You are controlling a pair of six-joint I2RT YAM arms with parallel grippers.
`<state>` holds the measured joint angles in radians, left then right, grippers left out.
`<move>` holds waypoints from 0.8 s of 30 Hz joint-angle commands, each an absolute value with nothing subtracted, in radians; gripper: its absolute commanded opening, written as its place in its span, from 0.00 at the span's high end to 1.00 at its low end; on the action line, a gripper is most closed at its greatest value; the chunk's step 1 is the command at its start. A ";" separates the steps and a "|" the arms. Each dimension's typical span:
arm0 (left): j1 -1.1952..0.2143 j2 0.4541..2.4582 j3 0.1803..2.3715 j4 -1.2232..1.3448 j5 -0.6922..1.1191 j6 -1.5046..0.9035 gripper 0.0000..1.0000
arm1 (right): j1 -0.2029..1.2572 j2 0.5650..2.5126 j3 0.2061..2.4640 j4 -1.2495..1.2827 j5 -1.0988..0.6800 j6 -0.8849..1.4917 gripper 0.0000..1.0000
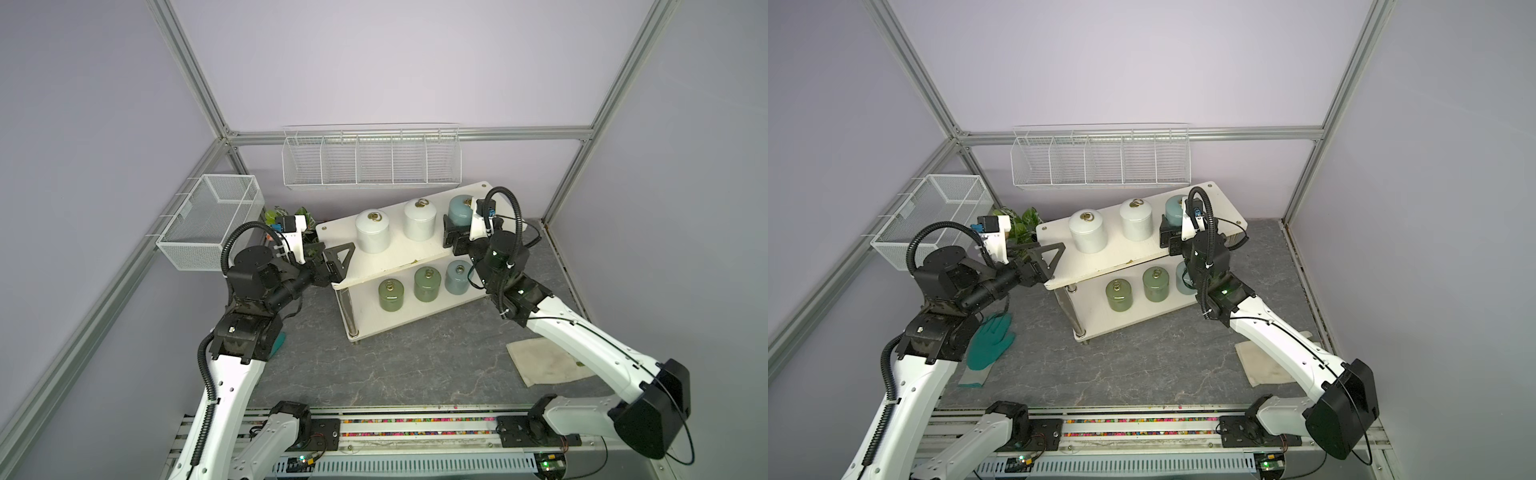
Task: Remove the tea canisters from the shelf
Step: Pick up the tea canister from the shelf.
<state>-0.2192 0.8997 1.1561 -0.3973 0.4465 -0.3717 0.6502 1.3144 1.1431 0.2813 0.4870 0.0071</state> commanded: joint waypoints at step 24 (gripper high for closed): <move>-0.222 0.919 1.160 -0.377 0.448 -0.342 0.00 | 0.638 1.303 1.138 0.238 0.482 -0.046 0.37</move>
